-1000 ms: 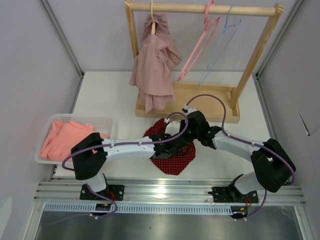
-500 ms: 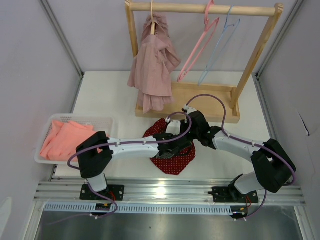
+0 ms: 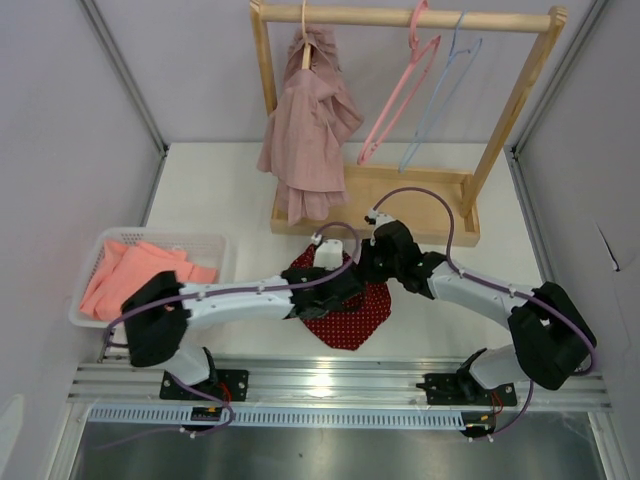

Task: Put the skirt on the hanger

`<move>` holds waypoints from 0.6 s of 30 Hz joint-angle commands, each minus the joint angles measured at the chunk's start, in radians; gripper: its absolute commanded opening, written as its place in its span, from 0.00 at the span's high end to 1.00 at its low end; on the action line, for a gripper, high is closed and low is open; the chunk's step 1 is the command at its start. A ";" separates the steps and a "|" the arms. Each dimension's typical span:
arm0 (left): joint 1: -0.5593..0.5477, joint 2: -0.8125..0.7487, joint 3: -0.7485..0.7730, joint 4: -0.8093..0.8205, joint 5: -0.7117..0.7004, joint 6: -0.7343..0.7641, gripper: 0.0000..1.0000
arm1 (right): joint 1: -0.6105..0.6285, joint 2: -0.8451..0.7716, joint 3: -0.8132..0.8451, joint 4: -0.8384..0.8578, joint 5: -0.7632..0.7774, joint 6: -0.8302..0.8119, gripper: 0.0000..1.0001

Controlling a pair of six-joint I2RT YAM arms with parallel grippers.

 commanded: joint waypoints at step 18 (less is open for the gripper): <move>0.300 -0.755 0.184 -0.354 0.016 0.303 1.00 | 0.002 -0.397 0.352 -0.395 0.201 -0.036 1.00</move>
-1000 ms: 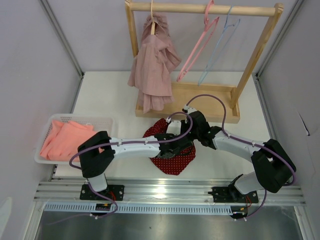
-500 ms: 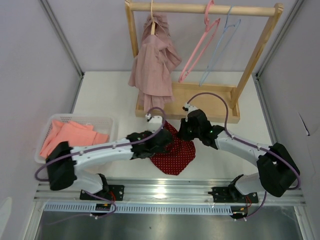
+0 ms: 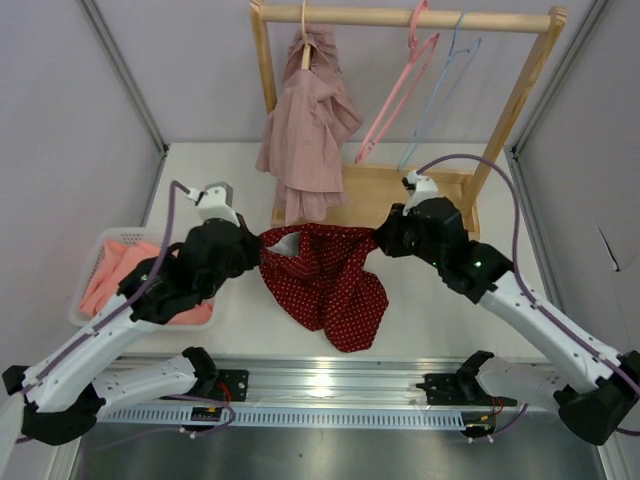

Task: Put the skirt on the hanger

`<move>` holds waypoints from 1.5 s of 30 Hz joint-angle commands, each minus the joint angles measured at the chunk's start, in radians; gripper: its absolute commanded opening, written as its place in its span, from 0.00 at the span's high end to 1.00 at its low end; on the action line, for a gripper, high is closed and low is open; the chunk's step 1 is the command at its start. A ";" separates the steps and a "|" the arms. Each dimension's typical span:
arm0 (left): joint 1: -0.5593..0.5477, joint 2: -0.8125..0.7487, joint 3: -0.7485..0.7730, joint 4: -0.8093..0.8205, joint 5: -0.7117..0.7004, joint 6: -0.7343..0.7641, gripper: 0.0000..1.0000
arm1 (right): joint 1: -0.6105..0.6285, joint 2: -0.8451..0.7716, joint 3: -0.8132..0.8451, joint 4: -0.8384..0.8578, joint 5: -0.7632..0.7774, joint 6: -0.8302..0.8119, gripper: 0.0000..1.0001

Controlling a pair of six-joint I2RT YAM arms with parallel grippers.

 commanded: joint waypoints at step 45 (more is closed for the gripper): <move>0.421 0.206 0.068 0.247 0.608 0.207 1.00 | -0.387 0.017 0.199 -0.199 -0.358 -0.200 1.00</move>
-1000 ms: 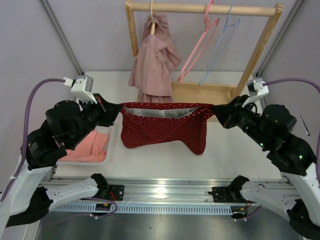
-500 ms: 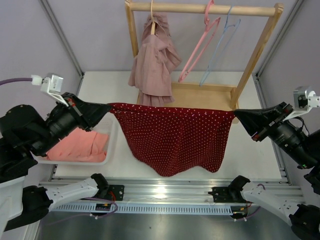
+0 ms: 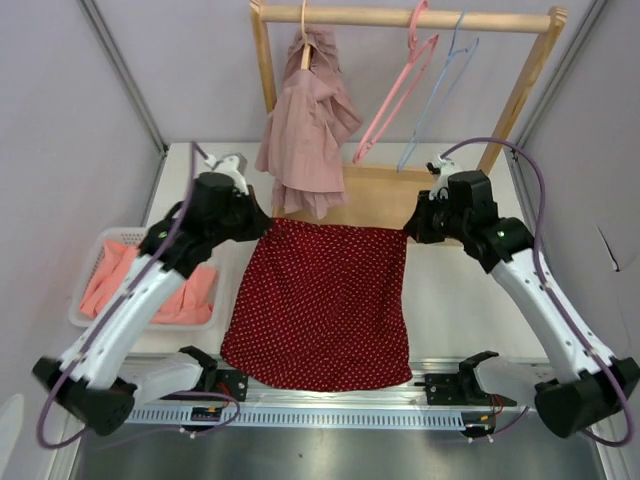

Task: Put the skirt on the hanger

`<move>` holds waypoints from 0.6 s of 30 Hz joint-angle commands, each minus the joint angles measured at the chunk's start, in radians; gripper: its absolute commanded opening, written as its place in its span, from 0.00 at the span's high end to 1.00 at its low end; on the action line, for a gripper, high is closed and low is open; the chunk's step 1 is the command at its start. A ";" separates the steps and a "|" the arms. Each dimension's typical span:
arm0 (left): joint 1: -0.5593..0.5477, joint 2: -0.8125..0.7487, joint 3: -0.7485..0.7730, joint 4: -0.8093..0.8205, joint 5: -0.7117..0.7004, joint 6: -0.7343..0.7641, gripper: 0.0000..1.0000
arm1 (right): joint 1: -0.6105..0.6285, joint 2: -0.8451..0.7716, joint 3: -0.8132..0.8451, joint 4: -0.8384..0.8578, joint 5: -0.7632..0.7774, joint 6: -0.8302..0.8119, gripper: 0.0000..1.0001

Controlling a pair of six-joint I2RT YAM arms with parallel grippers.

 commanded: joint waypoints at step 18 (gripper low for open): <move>0.218 0.249 -0.054 0.280 0.187 0.023 1.00 | -0.364 0.288 0.127 0.196 -0.144 0.090 1.00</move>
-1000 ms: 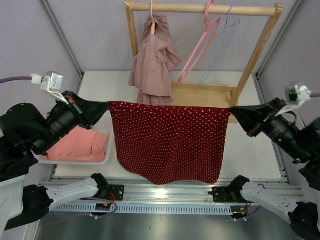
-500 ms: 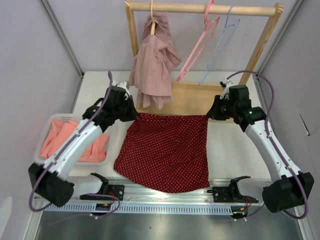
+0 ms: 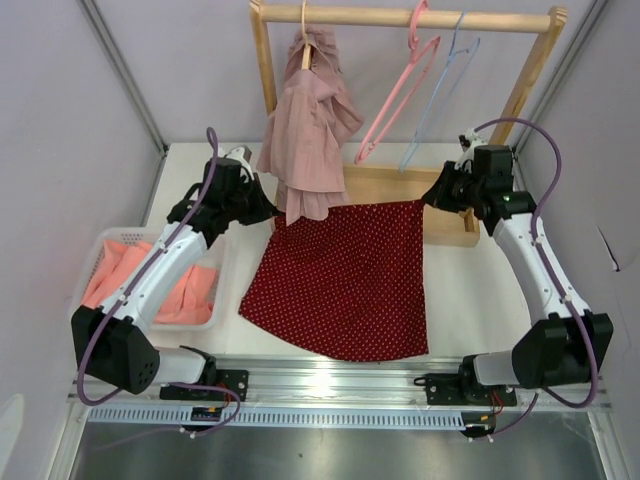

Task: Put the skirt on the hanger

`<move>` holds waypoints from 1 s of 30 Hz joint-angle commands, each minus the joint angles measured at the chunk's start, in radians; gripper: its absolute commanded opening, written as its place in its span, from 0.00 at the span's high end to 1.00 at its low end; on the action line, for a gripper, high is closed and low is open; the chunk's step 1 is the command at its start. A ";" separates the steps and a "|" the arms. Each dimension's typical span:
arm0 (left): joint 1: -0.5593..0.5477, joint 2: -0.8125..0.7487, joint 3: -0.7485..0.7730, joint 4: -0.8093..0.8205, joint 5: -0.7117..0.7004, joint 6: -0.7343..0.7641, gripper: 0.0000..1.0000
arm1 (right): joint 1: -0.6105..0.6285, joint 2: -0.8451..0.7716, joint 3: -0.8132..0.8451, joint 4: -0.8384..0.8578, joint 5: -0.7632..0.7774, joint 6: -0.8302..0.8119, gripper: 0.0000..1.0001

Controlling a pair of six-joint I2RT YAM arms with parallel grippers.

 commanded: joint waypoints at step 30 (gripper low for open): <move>-0.001 -0.418 -0.554 0.015 0.152 -0.140 0.75 | 0.421 -0.732 -0.749 -0.100 0.418 0.742 0.76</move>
